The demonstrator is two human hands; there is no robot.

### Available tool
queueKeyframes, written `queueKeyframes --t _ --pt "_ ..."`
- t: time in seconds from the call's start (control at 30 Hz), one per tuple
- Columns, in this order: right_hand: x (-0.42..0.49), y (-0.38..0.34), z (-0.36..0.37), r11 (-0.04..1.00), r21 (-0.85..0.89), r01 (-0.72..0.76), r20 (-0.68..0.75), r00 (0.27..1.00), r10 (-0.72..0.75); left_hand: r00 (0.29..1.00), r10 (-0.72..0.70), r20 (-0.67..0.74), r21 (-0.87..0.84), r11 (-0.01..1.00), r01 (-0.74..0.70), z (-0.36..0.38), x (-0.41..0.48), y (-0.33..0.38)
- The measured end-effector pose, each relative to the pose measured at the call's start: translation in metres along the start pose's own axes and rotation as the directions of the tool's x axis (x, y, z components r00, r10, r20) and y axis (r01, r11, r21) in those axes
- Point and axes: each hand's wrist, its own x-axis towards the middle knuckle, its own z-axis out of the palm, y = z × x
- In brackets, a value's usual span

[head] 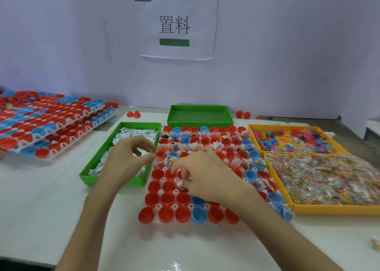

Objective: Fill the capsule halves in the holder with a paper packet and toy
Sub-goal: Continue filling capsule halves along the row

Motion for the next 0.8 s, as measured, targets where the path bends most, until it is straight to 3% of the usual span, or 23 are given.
queueKeyframes --t 0.1,0.2,0.3,0.4,0.53,0.6,0.67,0.8 --pt "-0.008 0.004 -0.005 0.993 0.119 0.002 -0.011 1.000 0.000 0.989 -0.063 -0.137 0.178 0.980 0.087 -0.003 0.018 -0.027" --pt "-0.014 0.016 -0.019 0.951 0.309 -0.031 -0.077 0.995 0.058 0.982 -0.186 -0.043 0.321 0.928 0.190 0.003 0.030 -0.044" --pt "-0.015 0.053 -0.037 0.924 0.358 -0.134 -0.196 0.957 0.215 0.976 -0.202 -0.086 0.280 0.935 0.218 0.007 0.035 -0.048" --pt "-0.018 0.108 -0.043 0.876 0.293 -0.384 -0.285 0.839 0.463 0.969 -0.206 -0.134 0.201 0.952 0.230 0.011 0.036 -0.050" --pt "-0.034 0.175 -0.033 0.693 0.128 -0.709 -0.171 0.672 0.720 0.961 -0.133 -0.241 0.170 0.970 0.177 0.017 0.033 -0.059" --pt "-0.039 0.189 -0.024 0.672 0.096 -0.734 -0.154 0.656 0.739 0.947 -0.086 -0.311 0.158 0.977 0.140 0.017 0.033 -0.062" --pt "-0.039 0.195 -0.019 0.679 0.131 -0.722 -0.222 0.646 0.730 0.923 -0.041 -0.383 0.147 0.984 0.104 0.017 0.035 -0.064" --pt "-0.040 0.196 -0.020 0.682 0.208 -0.701 -0.307 0.616 0.726 0.900 -0.057 -0.432 0.092 0.990 0.107 0.017 0.037 -0.063"
